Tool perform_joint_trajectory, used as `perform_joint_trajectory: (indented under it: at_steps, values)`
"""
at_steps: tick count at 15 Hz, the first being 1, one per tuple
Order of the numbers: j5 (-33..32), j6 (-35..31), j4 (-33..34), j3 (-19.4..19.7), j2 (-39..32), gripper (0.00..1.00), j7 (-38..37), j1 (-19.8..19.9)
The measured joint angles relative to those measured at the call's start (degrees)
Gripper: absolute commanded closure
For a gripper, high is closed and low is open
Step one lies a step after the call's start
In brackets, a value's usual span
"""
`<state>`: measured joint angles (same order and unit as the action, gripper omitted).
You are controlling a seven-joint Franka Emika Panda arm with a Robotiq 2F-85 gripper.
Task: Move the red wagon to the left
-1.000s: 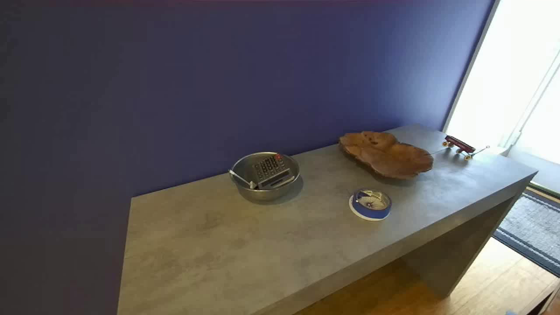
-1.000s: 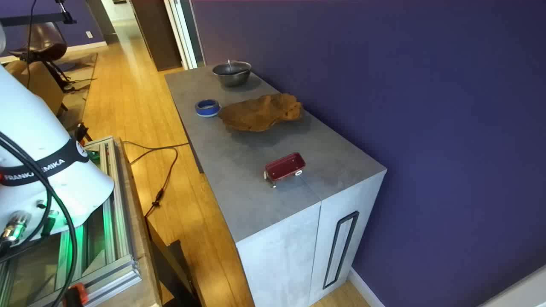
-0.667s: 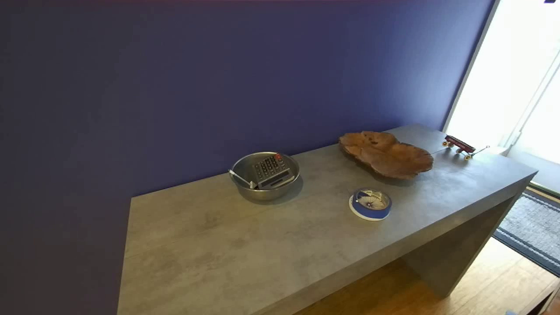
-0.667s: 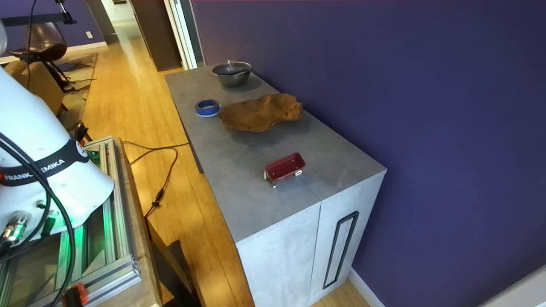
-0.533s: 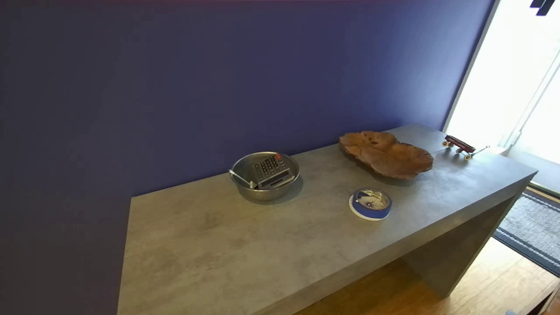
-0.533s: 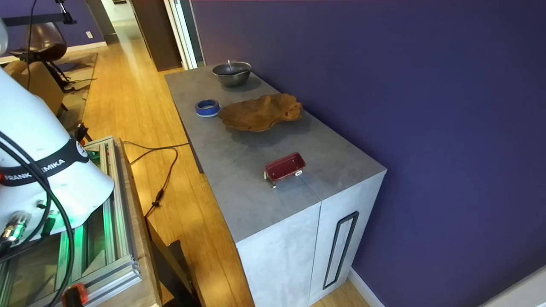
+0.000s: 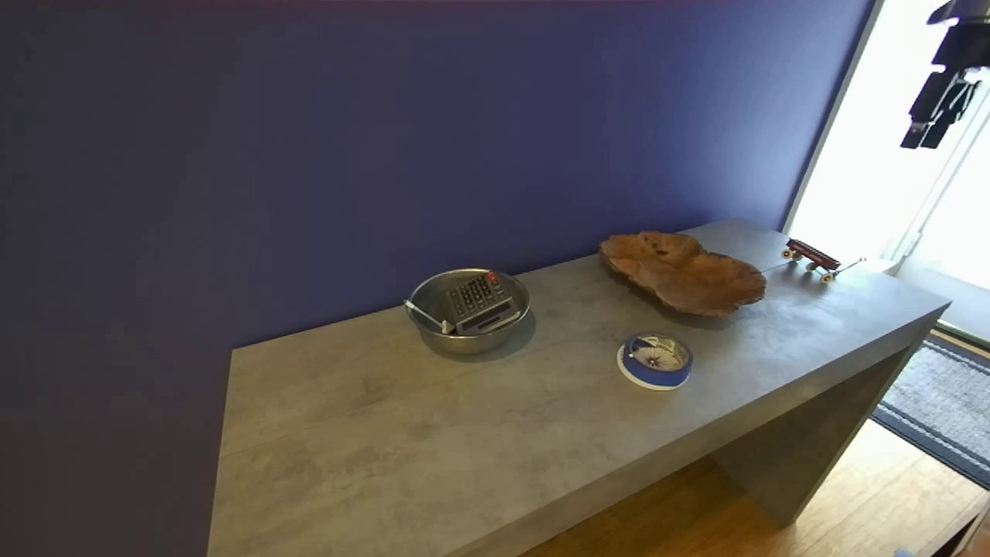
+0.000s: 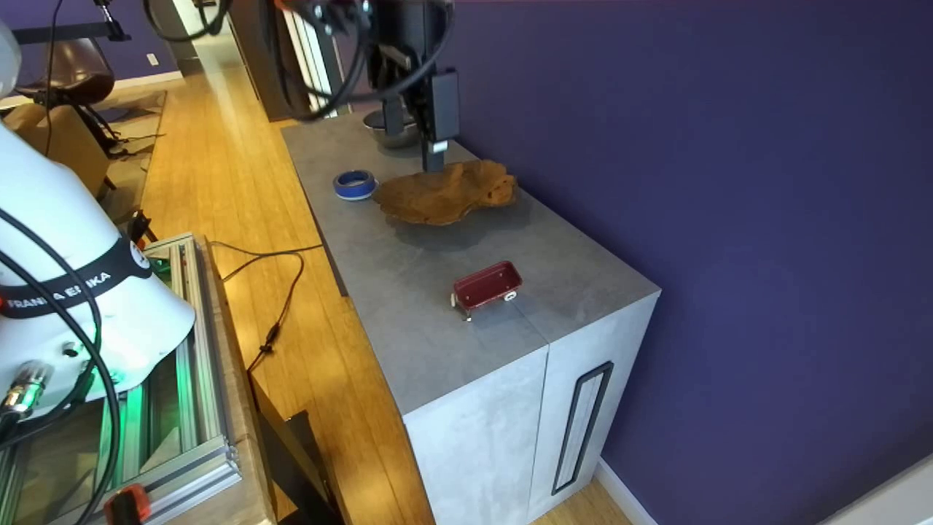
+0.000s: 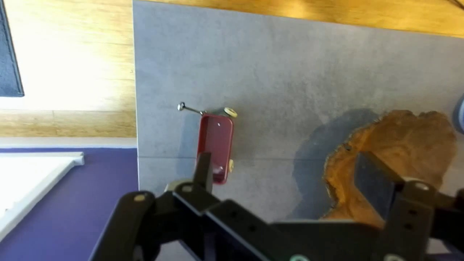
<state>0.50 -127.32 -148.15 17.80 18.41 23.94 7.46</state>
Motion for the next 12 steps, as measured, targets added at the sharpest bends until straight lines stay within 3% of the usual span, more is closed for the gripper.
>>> perform_joint_trajectory:
  at_steps: [8, 12]
  values:
    - [0.3, -1.1, -0.1, -0.5, -0.9, 0.00, 0.1, 0.4]
    - [9.6, -10.2, -3.3, -0.6, -5.9, 0.00, 3.3, -3.0]
